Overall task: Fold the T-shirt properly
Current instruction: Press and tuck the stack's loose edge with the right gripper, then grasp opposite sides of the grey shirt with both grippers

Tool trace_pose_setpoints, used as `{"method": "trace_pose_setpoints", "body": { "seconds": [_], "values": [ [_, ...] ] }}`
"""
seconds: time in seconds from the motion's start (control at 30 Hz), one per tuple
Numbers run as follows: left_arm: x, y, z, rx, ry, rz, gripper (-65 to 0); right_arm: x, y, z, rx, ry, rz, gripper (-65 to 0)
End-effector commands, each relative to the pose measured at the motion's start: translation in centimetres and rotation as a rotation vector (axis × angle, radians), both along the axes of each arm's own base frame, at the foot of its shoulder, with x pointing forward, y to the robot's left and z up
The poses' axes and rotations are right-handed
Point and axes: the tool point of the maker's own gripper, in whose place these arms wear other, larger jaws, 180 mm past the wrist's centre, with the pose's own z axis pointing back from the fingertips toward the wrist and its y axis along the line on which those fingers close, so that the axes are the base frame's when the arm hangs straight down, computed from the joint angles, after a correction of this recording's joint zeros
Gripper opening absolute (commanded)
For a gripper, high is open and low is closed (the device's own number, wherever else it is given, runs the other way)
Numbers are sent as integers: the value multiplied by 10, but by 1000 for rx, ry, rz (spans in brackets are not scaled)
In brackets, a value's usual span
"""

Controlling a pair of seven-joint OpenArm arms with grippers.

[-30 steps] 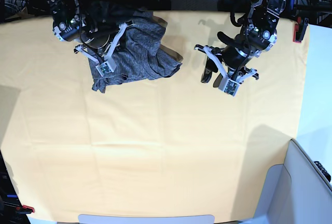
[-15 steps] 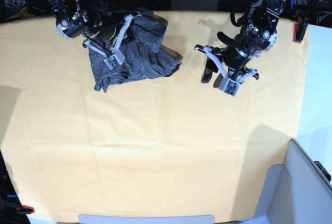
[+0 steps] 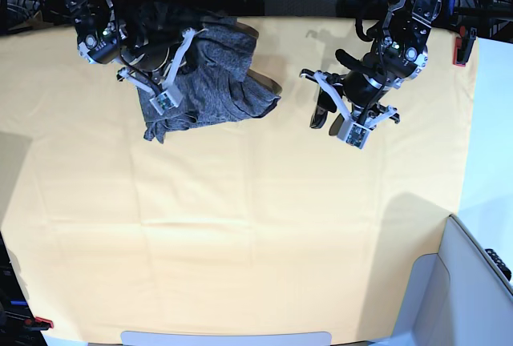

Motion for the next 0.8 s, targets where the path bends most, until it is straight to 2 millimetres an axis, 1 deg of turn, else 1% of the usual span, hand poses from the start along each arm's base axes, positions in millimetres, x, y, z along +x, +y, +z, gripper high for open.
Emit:
{"method": "trace_pose_setpoints", "body": {
  "seconds": [0.0, 0.07, 0.23, 0.3, 0.37, 0.43, 0.47, 0.53, 0.6, 0.67, 0.73, 0.77],
  "values": [
    [6, 1, 11, -5, -41, -3, -439, 17, -5, 15, 10, -64, -24, -627],
    [5, 0, 10, -5, -39, -3, -438, 30, -9, 24, 26, -98, -64, -579],
    [5, 0, 10, -5, -37, -3, -438, 59, -28, 45, 42, -178, -160, -401],
    [5, 0, 9, -5, -35, -3, -437, 67, -43, 52, 37, -206, -212, -346],
    [-1, 0, 5, -6, -18, -2, -437, 73, -59, 59, 41, -229, -276, -314],
    [-7, 0, 0, -9, 2, -2, -436, 77, -78, 60, 38, -237, -342, -312],
    [-9, 0, -2, -10, 10, -3, -436, 78, -90, 58, 32, -231, -376, -312],
    [-20, 0, -11, -3, 55, -4, -430, 79, -112, 47, 23, -201, -447, -308],
    [-30, -3, -19, 1, 105, -7, -406, 78, -135, 31, 31, -148, -522, -307],
    [-36, -7, -24, -11, 139, 0, -393, 80, -143, 18, 95, -89, -572, -282],
    [-42, -9, -28, -14, 160, -3, -393, 77, -143, 3, 173, -19, -600, -234],
    [-45, -10, -30, -15, 168, -5, -393, 80, -144, 2, 206, -4, -606, -211]
  ]
}}
